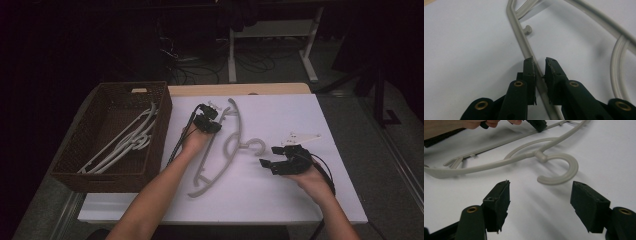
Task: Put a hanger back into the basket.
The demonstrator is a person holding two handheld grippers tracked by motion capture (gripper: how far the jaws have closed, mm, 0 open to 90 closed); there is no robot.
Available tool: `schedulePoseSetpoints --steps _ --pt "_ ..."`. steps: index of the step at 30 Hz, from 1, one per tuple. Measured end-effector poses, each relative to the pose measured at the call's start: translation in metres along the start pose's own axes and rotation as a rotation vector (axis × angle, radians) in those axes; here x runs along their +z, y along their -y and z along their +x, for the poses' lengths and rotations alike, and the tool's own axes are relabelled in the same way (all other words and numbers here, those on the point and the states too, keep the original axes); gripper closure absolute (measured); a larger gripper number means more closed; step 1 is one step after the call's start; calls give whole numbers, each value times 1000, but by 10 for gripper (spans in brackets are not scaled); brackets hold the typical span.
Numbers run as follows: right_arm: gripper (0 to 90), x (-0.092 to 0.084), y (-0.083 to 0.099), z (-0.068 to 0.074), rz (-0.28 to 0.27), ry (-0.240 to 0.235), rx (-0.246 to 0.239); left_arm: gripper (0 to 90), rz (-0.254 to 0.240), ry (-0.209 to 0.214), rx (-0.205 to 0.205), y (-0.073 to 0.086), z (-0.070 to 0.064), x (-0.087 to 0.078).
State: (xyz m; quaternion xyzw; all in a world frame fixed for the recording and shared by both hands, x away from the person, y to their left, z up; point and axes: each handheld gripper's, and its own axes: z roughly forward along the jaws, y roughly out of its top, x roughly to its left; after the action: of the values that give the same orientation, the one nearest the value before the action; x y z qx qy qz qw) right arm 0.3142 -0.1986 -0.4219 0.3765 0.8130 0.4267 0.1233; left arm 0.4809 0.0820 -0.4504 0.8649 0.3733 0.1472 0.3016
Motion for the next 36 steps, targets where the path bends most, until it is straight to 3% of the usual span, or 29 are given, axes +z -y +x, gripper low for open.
schedulePoseSetpoints --steps 10,11,12,13,15,18,22,25,30,36 --pt "310 -2 -1 0 -6 1 3 804 -7 30 37 -3 -1 2" --pt "310 -2 -1 0 -8 0 2 806 -35 49 41 -3 -2 0" --pt "310 -3 -1 0 -11 0 2 900 -61 81 17 -7 -2 -4" --pt "310 -3 -2 -1 -13 -1 4 900 -46 104 26 -10 -5 -3" --pt "310 -3 -2 -1 -17 0 6 900 -17 84 88 -13 -14 1" --pt "310 -4 -2 0 -15 0 6 900 -9 84 85 -9 -19 8" --pt "310 -5 -1 -1 -16 2 8 900 -42 65 34 -8 -11 5" --pt "310 -5 0 -2 -16 5 9 797 -68 39 12 -11 -6 3" --pt "310 -4 0 -1 -7 8 4 634 -45 5 -7 -19 1 11" --pt "310 -5 0 -1 -11 5 4 624 -9 6 -5 -27 5 24"
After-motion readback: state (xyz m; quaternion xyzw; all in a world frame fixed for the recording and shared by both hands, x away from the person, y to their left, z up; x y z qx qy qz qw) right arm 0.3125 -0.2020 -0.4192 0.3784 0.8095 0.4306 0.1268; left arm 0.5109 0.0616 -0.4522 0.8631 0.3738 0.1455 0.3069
